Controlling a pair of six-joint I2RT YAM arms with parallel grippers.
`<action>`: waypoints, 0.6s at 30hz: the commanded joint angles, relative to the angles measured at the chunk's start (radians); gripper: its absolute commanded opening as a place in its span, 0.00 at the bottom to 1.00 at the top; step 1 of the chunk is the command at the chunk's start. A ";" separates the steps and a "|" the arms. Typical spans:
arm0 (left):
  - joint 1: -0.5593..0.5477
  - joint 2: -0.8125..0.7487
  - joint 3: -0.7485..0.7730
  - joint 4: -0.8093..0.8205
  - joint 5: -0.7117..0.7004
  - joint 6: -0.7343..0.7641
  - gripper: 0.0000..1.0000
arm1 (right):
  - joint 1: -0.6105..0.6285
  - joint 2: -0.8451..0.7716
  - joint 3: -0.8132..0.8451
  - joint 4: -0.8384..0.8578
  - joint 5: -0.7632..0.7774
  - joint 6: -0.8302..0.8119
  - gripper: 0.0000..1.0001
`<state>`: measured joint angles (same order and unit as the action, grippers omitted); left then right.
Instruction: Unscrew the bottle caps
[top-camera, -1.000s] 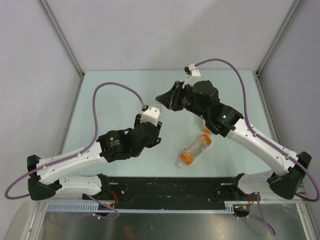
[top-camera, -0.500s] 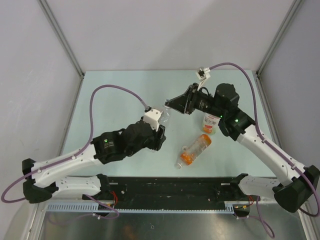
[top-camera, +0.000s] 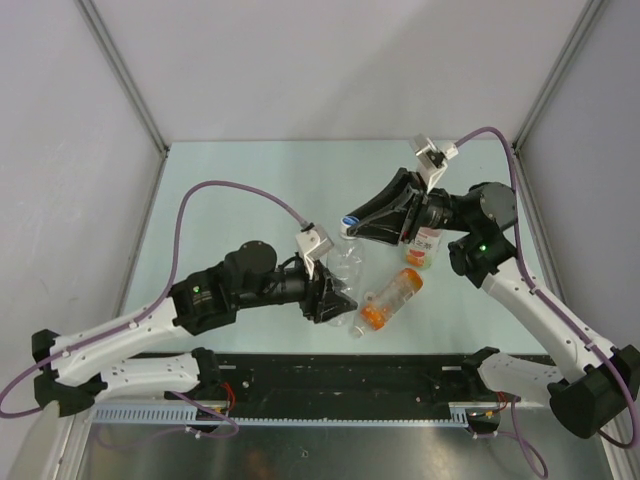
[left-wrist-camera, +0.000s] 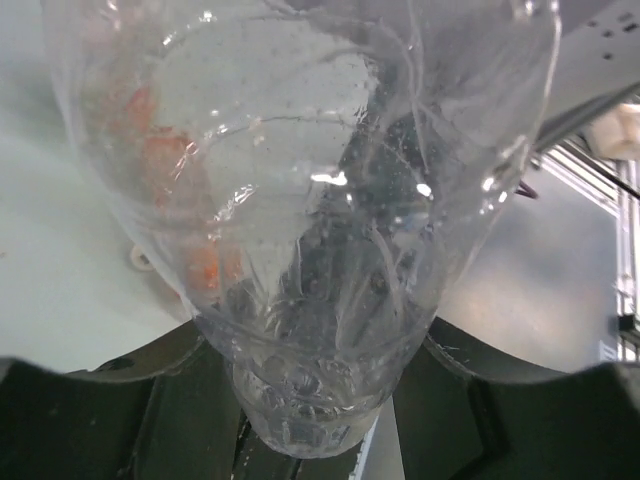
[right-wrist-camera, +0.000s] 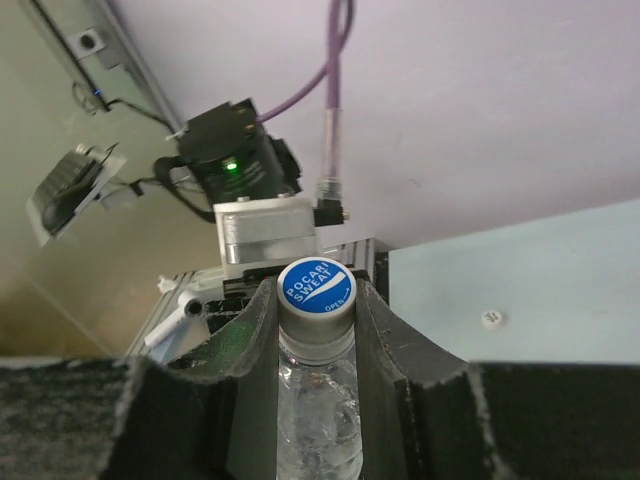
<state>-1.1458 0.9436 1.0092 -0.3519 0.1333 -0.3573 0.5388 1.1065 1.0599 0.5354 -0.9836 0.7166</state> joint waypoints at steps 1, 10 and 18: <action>-0.023 0.013 -0.004 0.127 0.275 0.107 0.00 | -0.009 0.009 -0.013 0.165 -0.052 0.061 0.00; -0.022 -0.055 -0.059 0.127 0.045 0.079 0.00 | -0.042 -0.038 -0.013 -0.070 0.137 -0.040 0.36; -0.016 -0.068 -0.085 0.058 -0.203 -0.061 0.00 | -0.088 -0.111 0.009 -0.373 0.426 -0.077 0.96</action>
<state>-1.1519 0.8829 0.9234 -0.2768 0.0536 -0.3542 0.4751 1.0374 1.0435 0.3492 -0.7708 0.6762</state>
